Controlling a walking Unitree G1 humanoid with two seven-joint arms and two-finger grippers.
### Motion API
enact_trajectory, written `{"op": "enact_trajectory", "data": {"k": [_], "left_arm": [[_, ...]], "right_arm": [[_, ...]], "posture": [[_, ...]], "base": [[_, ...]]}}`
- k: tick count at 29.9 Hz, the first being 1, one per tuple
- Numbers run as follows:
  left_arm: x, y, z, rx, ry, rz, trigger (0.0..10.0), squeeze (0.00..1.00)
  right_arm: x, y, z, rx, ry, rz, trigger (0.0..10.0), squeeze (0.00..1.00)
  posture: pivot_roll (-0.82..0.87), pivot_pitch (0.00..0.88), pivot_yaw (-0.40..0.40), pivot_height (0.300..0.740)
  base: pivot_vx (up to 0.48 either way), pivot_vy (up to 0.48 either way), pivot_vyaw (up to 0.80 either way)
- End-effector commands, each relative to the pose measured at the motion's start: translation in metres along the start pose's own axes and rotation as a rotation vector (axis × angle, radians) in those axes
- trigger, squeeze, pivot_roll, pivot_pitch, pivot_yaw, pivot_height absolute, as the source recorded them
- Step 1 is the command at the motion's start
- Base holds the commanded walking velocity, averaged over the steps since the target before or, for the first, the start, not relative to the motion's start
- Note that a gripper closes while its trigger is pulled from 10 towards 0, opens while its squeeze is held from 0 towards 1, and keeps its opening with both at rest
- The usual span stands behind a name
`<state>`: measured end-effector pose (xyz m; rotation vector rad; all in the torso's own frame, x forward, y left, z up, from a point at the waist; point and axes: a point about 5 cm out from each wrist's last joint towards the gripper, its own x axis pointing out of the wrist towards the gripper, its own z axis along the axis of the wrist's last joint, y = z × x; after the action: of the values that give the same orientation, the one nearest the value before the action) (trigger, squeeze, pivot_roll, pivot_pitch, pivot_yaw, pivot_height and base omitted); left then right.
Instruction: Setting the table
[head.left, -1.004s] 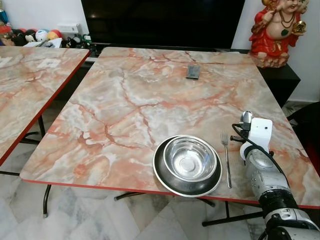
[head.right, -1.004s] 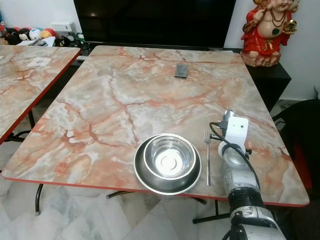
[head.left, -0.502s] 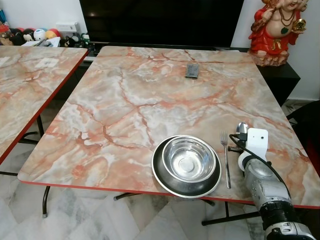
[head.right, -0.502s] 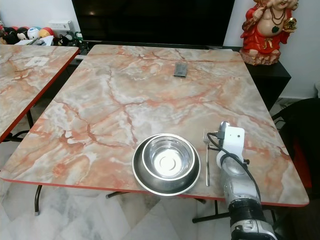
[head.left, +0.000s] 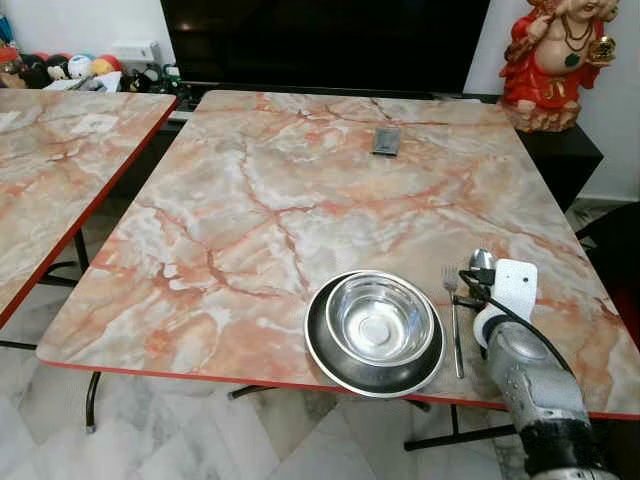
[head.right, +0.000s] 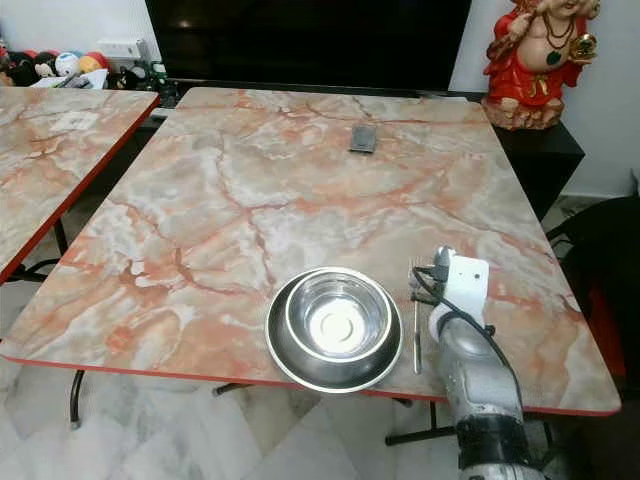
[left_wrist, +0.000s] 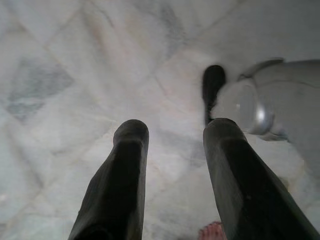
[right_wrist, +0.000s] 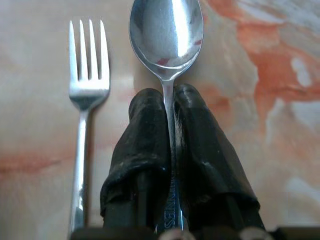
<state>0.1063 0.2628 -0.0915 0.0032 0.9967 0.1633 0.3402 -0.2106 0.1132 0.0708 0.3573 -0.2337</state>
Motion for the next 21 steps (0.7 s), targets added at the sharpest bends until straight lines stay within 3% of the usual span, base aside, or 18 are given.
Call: {"op": "enact_trajectory", "data": {"k": [1,12,21], "left_arm": [[-0.002,-0.003,-0.01,0.009,0.036,0.0,10.0,0.0],[0.003,-0.024,-0.008,0.018,0.034,-0.026,10.0,0.0],[0.001,-0.019,-0.009,0.017,0.033,-0.022,10.0,0.0]], "right_arm": [[-0.003,-0.001,0.001,0.002,-0.001,-0.004,10.0,0.0],[-0.013,0.002,-0.004,0.001,0.035,0.011,10.0,0.0],[-0.016,0.002,-0.013,-0.006,0.071,0.01,10.0,0.0]], "posture": [[0.05,0.138,-0.013,0.74],[0.05,0.131,-0.016,0.74],[0.05,0.128,-0.017,0.74]], "base": [[0.0,0.0,0.0],[0.0,0.0,0.0],[0.0,0.0,0.0]]}}
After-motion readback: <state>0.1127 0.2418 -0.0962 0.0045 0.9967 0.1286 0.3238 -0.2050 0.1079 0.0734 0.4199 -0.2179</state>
